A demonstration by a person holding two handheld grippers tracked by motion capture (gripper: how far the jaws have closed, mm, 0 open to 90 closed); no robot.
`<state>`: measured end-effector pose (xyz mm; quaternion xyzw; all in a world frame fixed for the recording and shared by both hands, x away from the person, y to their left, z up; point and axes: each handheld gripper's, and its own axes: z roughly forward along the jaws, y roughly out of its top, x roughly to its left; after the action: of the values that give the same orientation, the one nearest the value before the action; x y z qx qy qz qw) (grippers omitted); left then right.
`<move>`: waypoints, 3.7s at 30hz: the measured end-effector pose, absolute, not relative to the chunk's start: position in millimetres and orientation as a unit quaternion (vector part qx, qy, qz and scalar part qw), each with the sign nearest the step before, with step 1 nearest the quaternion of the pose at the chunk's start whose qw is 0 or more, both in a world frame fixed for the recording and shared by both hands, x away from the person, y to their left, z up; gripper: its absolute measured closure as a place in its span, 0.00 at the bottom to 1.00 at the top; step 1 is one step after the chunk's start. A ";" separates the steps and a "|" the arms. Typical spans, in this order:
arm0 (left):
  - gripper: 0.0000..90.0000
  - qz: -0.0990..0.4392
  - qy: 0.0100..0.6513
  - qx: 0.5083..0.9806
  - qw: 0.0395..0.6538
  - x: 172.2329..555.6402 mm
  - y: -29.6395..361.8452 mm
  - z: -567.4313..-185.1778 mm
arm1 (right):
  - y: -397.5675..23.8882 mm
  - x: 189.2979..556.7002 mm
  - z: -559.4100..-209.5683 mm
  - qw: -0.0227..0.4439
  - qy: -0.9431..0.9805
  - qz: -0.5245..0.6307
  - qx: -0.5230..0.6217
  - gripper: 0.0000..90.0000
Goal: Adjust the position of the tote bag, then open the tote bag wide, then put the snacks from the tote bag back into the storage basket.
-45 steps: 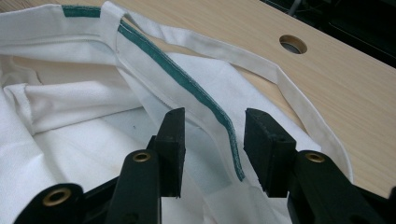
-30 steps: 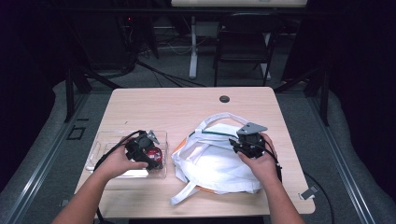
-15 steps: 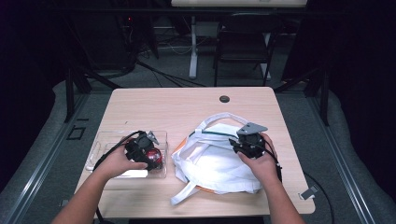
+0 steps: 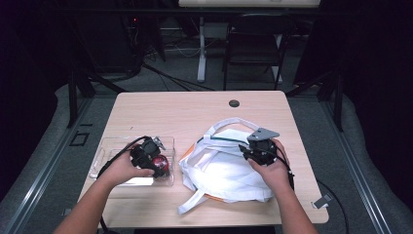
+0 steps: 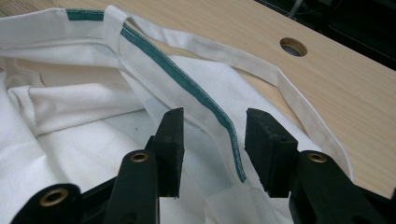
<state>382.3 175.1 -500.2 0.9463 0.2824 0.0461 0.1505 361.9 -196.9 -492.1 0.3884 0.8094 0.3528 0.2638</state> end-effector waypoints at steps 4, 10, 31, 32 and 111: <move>0.27 0.045 0.285 0.945 0.153 382.4 175.2 -500.2 | -197.0 361.9 -492.1 0.264 0.809 0.353 0.389 0.64; 0.27 0.042 0.294 0.941 0.160 382.5 176.1 -500.9 | -196.8 362.0 -492.3 0.262 0.810 0.352 0.389 0.64; 0.27 0.041 0.298 0.938 0.170 382.3 176.2 -493.8 | -197.5 360.8 -492.2 0.266 0.807 0.356 0.390 0.64; 0.27 0.043 0.298 0.938 0.171 382.1 176.3 -493.2 | -197.5 360.8 -492.1 0.266 0.807 0.356 0.389 0.64; 0.45 0.109 0.306 0.902 0.286 328.7 111.8 -466.9 | -182.5 350.3 -487.3 0.240 0.816 0.375 0.368 0.65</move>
<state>328.7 111.8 -466.9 0.9016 0.3061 0.1094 0.2855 350.3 -182.5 -487.3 0.3679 0.8164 0.3749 0.2401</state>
